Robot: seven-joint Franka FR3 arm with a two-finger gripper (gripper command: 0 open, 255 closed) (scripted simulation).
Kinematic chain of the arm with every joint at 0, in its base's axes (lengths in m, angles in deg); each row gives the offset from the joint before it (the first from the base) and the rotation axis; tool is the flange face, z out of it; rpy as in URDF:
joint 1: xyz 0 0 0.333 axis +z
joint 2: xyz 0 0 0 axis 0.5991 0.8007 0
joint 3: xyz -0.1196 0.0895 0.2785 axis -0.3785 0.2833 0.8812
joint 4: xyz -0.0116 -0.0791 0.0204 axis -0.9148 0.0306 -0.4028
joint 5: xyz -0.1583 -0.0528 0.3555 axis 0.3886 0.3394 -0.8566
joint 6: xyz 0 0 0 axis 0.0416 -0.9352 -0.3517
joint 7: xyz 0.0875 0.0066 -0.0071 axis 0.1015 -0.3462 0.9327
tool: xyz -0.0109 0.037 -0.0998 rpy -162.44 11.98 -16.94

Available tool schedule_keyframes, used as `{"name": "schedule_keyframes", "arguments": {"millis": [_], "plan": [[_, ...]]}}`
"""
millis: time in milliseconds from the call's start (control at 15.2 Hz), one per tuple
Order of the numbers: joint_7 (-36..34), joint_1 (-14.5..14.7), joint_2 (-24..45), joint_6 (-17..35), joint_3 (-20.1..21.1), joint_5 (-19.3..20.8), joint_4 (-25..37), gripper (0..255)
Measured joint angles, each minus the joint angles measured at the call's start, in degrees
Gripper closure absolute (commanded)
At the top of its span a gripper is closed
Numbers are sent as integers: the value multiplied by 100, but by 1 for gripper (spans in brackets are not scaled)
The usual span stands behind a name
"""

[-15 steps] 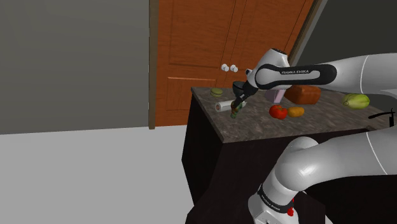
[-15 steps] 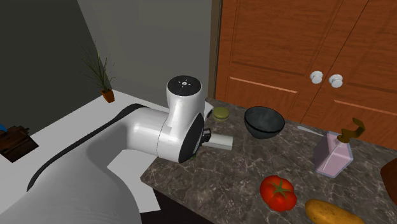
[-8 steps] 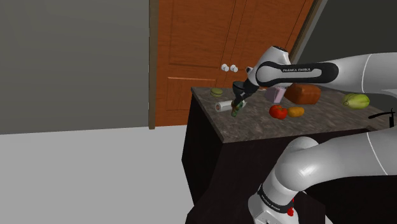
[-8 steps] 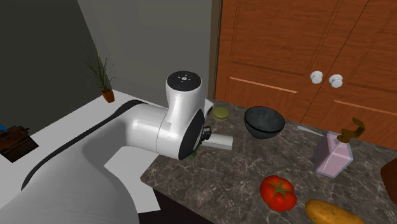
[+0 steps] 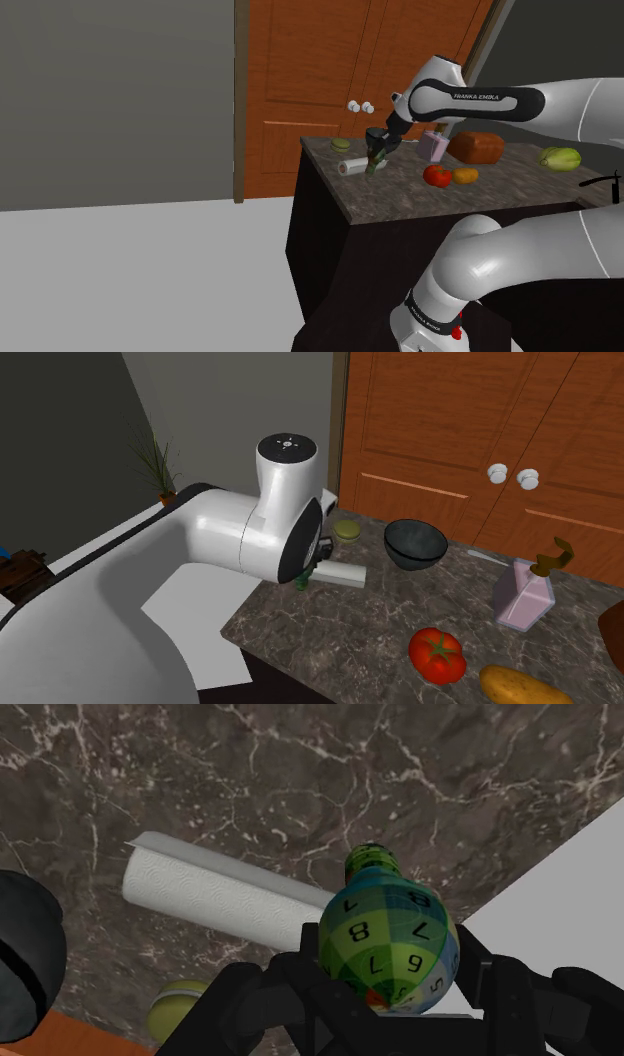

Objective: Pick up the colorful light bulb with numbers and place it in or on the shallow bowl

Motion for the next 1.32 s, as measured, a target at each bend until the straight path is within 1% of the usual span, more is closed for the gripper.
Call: {"name": "schedule_keyframes", "arguments": {"millis": [660,1320], "plan": [[-22,70,-44,-785,184,-136,743,255],[-31,164,82,-1490,314,-269,1572,255]]}}
